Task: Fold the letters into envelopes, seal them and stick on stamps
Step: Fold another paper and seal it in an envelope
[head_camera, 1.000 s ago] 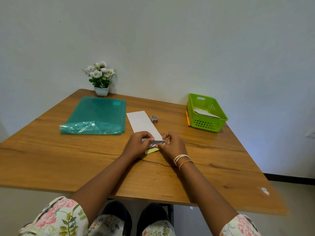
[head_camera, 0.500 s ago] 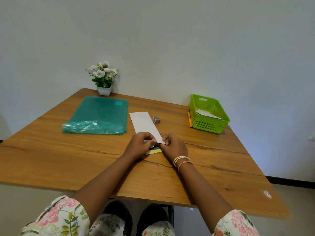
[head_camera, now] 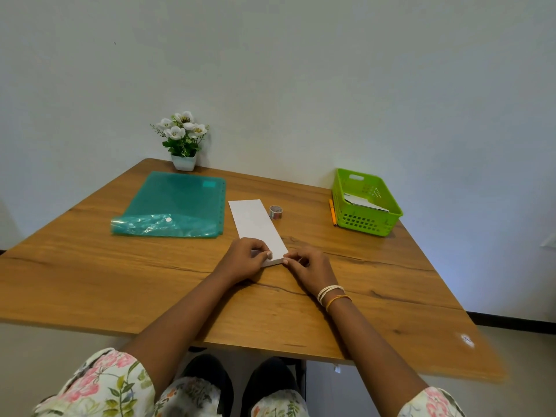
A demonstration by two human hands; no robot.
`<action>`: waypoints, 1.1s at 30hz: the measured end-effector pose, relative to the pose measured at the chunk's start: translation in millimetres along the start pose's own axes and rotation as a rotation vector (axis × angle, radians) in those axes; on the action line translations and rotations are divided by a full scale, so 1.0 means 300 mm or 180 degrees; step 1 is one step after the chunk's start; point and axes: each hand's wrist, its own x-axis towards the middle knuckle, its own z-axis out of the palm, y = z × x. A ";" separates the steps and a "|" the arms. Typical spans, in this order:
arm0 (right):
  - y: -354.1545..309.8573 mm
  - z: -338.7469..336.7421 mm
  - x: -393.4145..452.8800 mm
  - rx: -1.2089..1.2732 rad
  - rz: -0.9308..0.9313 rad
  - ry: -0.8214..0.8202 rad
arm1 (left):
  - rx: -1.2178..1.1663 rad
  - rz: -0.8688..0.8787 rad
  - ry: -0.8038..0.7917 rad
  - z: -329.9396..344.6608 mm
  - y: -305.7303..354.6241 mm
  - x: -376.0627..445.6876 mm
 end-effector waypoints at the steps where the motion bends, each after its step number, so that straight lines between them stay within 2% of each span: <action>1: -0.002 0.002 0.002 -0.0013 0.0037 0.0013 | 0.0019 0.0007 0.0005 -0.003 0.002 -0.006; 11: -0.040 0.023 0.012 -0.0323 0.0361 0.0319 | 0.0331 -0.0070 -0.0176 0.001 0.000 -0.013; 13: -0.047 0.030 0.003 -0.0591 0.0152 0.0463 | 0.0472 -0.0010 -0.0276 0.003 -0.006 -0.013; 15: -0.047 0.044 -0.013 -0.0975 -0.0397 0.0525 | 0.0717 0.0151 -0.0395 0.000 -0.013 -0.020; 17: -0.054 0.053 -0.035 -0.1101 -0.0793 0.0335 | 0.0937 0.0278 -0.0555 -0.018 -0.016 -0.035; 19: -0.042 0.048 -0.045 -0.1108 -0.0810 0.0176 | 0.1227 0.0400 -0.0759 -0.038 -0.027 -0.050; 23: -0.016 0.015 -0.047 -0.1233 -0.0476 0.0329 | 0.1503 0.0650 -0.1163 -0.059 -0.058 -0.057; 27: -0.063 0.009 -0.023 -0.1343 -0.0033 0.0177 | 0.1633 0.0679 -0.1217 -0.056 -0.058 -0.061; 33: -0.139 0.018 0.097 -0.0328 0.1524 -0.0136 | 0.1675 0.0669 -0.1159 -0.048 -0.055 -0.064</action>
